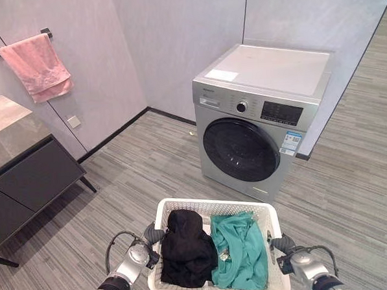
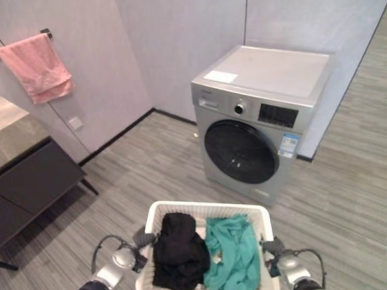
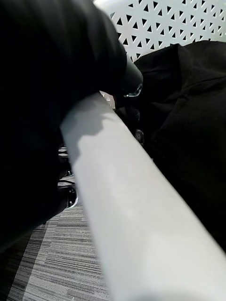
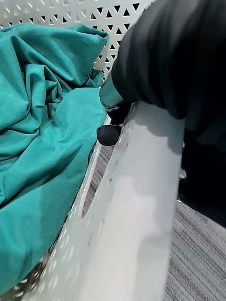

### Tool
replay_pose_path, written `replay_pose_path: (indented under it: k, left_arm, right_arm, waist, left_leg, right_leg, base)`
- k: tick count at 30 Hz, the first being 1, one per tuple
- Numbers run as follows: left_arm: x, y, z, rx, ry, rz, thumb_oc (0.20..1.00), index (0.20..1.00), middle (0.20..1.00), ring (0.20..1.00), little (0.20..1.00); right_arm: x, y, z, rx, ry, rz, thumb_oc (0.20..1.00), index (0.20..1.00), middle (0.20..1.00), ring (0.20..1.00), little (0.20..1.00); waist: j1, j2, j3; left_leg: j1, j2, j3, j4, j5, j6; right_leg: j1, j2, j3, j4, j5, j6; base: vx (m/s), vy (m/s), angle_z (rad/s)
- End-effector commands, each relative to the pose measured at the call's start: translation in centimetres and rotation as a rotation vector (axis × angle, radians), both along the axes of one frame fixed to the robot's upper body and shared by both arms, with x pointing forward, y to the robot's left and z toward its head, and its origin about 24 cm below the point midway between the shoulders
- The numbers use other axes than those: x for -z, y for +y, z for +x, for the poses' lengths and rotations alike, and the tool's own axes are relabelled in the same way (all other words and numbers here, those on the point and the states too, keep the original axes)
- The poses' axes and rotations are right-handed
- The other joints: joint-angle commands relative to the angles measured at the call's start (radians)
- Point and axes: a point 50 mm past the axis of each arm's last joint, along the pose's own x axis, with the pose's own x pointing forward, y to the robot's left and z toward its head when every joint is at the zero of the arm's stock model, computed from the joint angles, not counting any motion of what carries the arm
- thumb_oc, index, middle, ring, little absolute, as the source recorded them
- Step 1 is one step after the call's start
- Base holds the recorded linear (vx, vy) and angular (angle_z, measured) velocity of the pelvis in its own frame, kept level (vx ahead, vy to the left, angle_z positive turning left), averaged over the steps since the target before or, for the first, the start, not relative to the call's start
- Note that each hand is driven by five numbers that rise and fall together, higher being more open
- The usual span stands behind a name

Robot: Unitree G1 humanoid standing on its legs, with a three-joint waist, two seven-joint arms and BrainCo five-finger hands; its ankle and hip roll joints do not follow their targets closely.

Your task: Grab the laundry basket,head to the washer,open it,put in the laundry and shut it.

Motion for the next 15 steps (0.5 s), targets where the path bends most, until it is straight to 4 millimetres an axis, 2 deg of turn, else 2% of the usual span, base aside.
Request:
replay_pose_path:
  k: [1, 9, 10, 15]
  left_arm:
    - [-4.1, 0.2, 4.6, 0.006, -0.216, 0.007, 0.200, 0.200, 0.200, 0.200, 0.200]
    - [-4.6, 0.7, 4.8, -0.005, -0.239, 0.008, 0.200, 0.200, 0.200, 0.200, 0.200]
    - [-5.1, 0.8, 5.2, -0.006, -0.262, 0.010, 0.200, 0.200, 0.200, 0.200, 0.200]
    - [-6.7, 0.6, 6.3, 0.008, -0.330, 0.001, 0.200, 0.200, 0.200, 0.200, 0.200]
  right_arm:
    - [-2.6, -0.7, 3.0, -0.083, -0.142, -0.051, 0.200, 0.200, 0.200, 0.200, 0.200]
    - [-4.9, -0.8, 4.7, -0.117, -0.256, -0.067, 0.200, 0.200, 0.200, 0.200, 0.200]
    - [-5.7, -1.0, 5.3, -0.129, -0.291, -0.078, 0.200, 0.200, 0.200, 0.200, 0.200]
    - [-7.7, -2.1, 6.6, -0.141, -0.352, -0.120, 0.200, 0.200, 0.200, 0.200, 0.200]
  waist:
    - [0.015, -0.023, -0.025]
    - [0.005, -0.032, -0.014]
    - [0.003, -0.040, -0.005]
    - [0.004, -0.057, 0.032]
  left_leg:
    - [-0.058, 0.014, 0.072, 0.011, -0.002, -0.039]
    - [-0.054, 0.018, 0.088, 0.011, -0.011, -0.036]
    - [-0.046, 0.016, 0.096, 0.013, -0.016, -0.031]
    - [-0.111, -0.002, 0.108, 0.164, -0.095, -0.004]
  right_leg:
    - [0.008, -0.072, -0.070, 0.009, -0.026, 0.075]
    - [0.001, -0.072, -0.058, 0.009, -0.022, 0.079]
    - [-0.004, -0.075, -0.044, 0.010, -0.015, 0.084]
    - [-0.029, -0.106, 0.006, 0.033, -0.008, 0.097]
  base:
    - [0.00, 0.000, 0.00]
    - [0.00, 0.017, -0.01]
    - [-0.03, 0.078, -0.06]
    - [-0.05, 0.122, -0.21]
